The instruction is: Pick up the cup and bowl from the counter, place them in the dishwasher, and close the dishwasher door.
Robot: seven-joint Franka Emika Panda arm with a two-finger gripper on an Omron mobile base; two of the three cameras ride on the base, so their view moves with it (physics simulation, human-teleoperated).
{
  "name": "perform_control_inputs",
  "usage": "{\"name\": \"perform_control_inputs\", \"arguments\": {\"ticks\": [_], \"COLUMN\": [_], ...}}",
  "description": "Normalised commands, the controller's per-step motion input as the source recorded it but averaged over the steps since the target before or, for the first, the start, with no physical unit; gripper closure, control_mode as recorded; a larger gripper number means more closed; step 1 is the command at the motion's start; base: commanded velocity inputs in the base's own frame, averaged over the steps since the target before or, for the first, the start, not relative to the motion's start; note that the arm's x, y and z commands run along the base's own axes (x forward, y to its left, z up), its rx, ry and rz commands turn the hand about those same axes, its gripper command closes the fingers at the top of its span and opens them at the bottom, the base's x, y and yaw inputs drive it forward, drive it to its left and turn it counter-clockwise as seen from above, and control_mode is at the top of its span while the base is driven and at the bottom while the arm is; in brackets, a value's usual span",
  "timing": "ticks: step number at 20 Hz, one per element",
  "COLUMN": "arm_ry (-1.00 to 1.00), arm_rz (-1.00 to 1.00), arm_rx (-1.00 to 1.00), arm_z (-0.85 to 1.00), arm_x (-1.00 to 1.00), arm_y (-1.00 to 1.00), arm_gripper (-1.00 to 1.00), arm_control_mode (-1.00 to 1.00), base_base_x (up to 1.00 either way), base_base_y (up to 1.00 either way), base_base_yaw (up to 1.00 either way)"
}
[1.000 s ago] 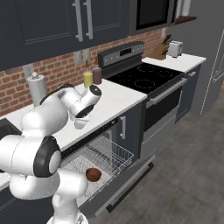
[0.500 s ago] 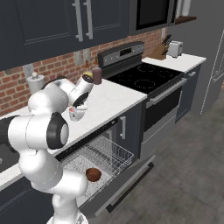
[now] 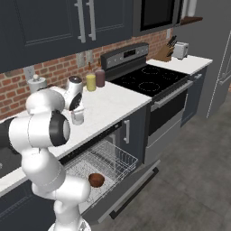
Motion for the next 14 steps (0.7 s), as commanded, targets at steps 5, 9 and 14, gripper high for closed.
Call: {"name": "perform_control_inputs", "arguments": {"ticks": [5,9,14], "arm_ry": [-0.02,0.01,0.02], "arm_rz": [0.00,0.00,0.00], "arm_rx": [-0.18,-0.13,-0.07], "arm_z": [-0.23,-0.22,-0.08], "arm_x": [0.47,0.49,0.51], "arm_y": [0.01,0.00,0.00], "arm_gripper": [-1.00,-1.00,-1.00], "arm_control_mode": [-1.00,-1.00,-1.00], "base_base_x": [0.00,0.00,0.00], "base_base_y": [0.00,0.00,0.00], "base_base_yaw": [0.00,0.00,0.00]}}
